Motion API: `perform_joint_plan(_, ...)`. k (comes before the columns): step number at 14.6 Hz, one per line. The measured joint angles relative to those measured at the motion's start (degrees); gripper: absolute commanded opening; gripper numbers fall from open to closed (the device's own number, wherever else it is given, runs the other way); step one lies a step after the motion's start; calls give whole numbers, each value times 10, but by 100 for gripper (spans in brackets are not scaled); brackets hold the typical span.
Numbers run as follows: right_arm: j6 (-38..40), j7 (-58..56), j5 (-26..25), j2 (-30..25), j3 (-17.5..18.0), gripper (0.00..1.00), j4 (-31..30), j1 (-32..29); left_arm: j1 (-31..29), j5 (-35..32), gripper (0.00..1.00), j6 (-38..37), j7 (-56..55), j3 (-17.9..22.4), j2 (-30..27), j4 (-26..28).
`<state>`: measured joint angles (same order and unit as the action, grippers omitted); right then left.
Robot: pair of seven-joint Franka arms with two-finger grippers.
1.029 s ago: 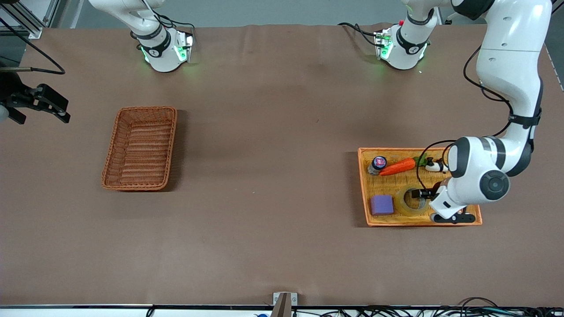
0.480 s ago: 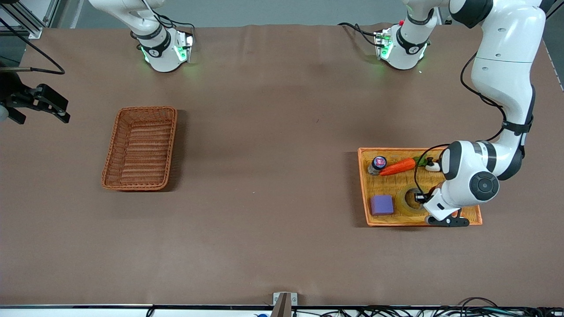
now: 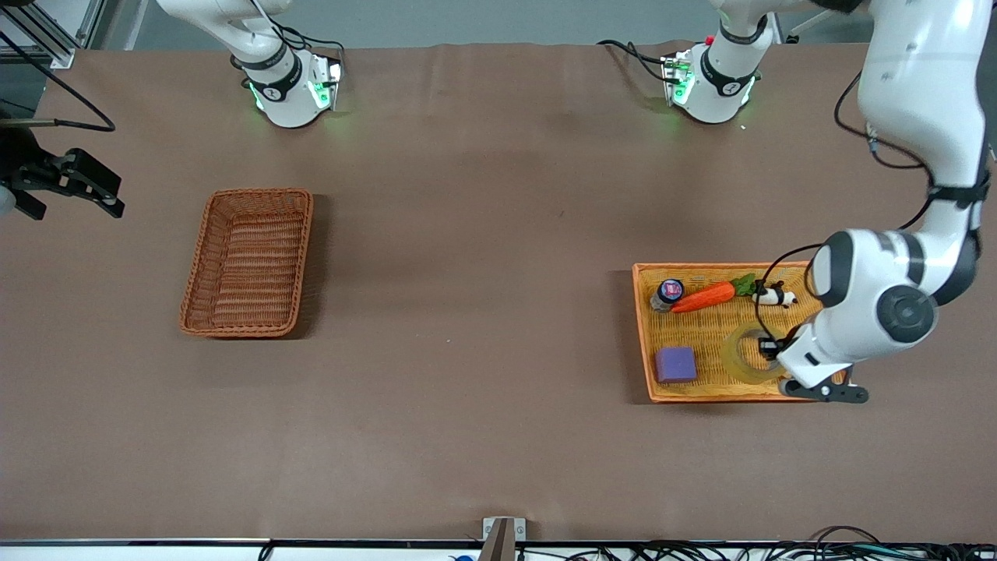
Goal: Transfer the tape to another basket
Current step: 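Lower the left gripper and grasp the yellow tape roll, then lift the tape roll and carry it to the table middle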
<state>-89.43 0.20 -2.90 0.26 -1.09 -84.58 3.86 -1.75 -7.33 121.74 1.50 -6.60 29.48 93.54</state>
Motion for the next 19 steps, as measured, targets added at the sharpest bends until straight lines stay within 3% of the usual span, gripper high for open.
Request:
perform_joint_plan(4,0,0,0,0,0,100,0,0,12,0,0,-70,-7,-83,-54,-20)
perform_joint_plan(7,-1,0,0,0,1,100,0,0,78,0,0,-109,-74,-105,-42,-44)
perform_joint_plan(10,-2,0,0,0,2,100,0,0,185,0,0,-110,-179,-105,9,-81)
perform_joint_plan(14,-2,0,0,0,2,100,0,0,302,4,3,-95,-279,-106,110,-188)
perform_joint_plan(15,-2,0,0,0,2,100,0,0,319,18,7,-76,-284,-105,130,-208)
perform_joint_plan(19,-1,0,0,0,2,100,0,0,336,120,9,16,-277,-107,193,-233)
